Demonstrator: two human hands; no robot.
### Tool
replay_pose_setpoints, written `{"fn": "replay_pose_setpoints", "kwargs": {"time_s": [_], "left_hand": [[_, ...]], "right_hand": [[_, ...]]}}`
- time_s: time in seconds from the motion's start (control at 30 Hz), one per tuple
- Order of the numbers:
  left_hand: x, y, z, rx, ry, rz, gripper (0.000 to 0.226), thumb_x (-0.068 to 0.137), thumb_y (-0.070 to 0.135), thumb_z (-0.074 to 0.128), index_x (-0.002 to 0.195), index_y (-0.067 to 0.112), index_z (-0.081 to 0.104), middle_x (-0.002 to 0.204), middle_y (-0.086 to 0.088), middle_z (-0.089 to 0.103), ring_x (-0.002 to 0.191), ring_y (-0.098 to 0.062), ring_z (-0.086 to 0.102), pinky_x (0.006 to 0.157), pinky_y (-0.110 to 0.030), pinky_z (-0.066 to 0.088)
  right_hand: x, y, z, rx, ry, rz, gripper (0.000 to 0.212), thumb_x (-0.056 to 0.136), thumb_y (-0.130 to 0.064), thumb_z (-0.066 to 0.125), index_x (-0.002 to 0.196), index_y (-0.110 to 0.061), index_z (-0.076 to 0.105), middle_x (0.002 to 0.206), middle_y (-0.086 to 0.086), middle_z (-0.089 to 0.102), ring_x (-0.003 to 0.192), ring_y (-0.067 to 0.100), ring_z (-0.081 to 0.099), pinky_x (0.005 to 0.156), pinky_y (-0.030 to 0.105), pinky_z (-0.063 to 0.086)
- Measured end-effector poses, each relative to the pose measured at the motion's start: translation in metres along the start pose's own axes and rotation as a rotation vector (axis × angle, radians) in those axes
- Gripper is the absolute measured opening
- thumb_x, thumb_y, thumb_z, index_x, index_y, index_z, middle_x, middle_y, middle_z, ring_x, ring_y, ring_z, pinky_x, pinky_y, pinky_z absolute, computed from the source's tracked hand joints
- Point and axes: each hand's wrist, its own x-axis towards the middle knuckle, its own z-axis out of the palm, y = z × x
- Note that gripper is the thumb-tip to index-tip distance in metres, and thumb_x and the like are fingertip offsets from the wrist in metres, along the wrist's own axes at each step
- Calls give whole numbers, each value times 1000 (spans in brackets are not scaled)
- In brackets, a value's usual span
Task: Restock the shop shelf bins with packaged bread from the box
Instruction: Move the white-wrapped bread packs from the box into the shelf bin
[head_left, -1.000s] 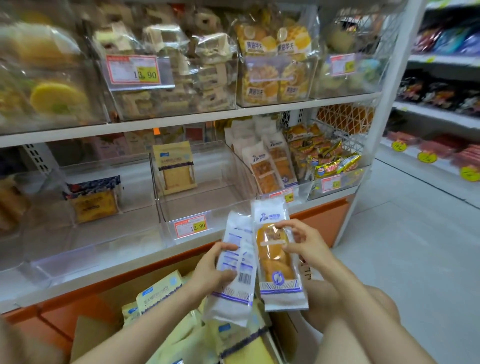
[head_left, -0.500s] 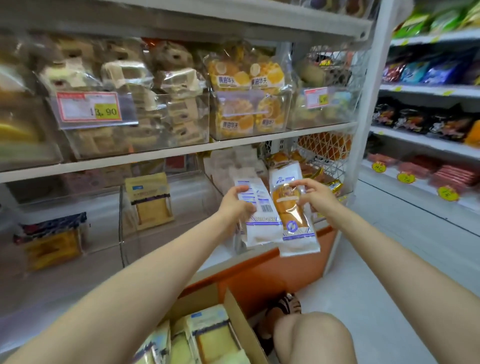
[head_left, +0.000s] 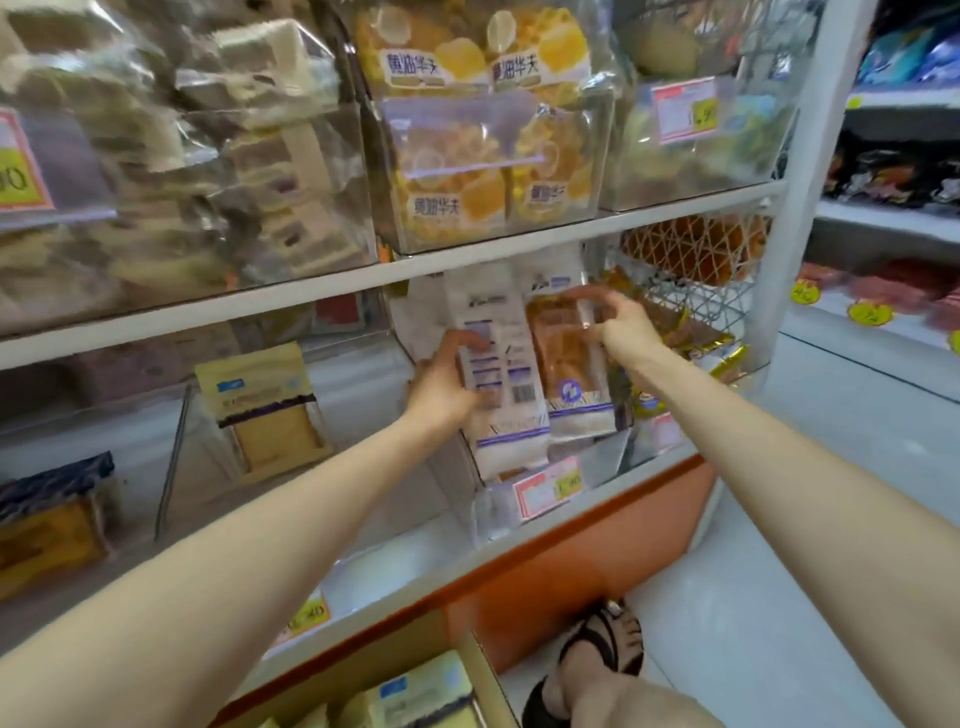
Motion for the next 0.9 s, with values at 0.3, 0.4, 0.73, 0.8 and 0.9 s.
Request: {"fn": "replay_pose_setpoints", "kwargs": {"time_s": [0.3, 0.4, 0.73, 0.8, 0.9], "left_hand": [[-25, -17, 22, 540, 137, 121, 79, 67, 32, 76, 135, 37, 36, 154, -10, -6, 139, -32, 0, 113, -50, 10], [-23, -22, 22, 721, 100, 164, 92, 66, 45, 77, 142, 37, 25, 154, -10, -1, 141, -32, 2, 114, -49, 7], [-25, -6, 23, 775, 59, 109, 76, 72, 47, 73, 135, 29, 34, 154, -13, -5, 140, -37, 5, 113, -55, 9], [-26, -5, 19, 712, 59, 126, 63, 75, 42, 70, 130, 27, 42, 153, -8, 9, 137, -31, 18, 112, -50, 14], [-28, -5, 11, 699, 10, 139, 56, 78, 32, 67, 130, 24, 46, 142, -6, 29, 130, -26, 34, 109, -41, 18]], "right_hand": [[-27, 23, 16, -966, 56, -290, 47, 84, -4, 57, 128, -20, 54, 127, 16, 41, 115, 36, 45, 85, 43, 48], [-35, 31, 18, -1052, -144, -162, 54, 83, -15, 64, 133, -25, 47, 126, 13, 49, 110, 36, 54, 86, 41, 48], [-46, 31, 21, -686, -158, -78, 35, 87, -22, 63, 121, -21, 61, 118, 5, 66, 108, 23, 61, 92, 40, 50], [-54, 26, 31, -564, -221, -17, 41, 84, -25, 69, 121, -15, 56, 116, 4, 65, 103, 20, 61, 89, 37, 51], [-61, 32, 47, -780, -319, 49, 57, 77, -29, 76, 123, -13, 47, 119, 7, 62, 106, 25, 60, 85, 36, 49]]}}
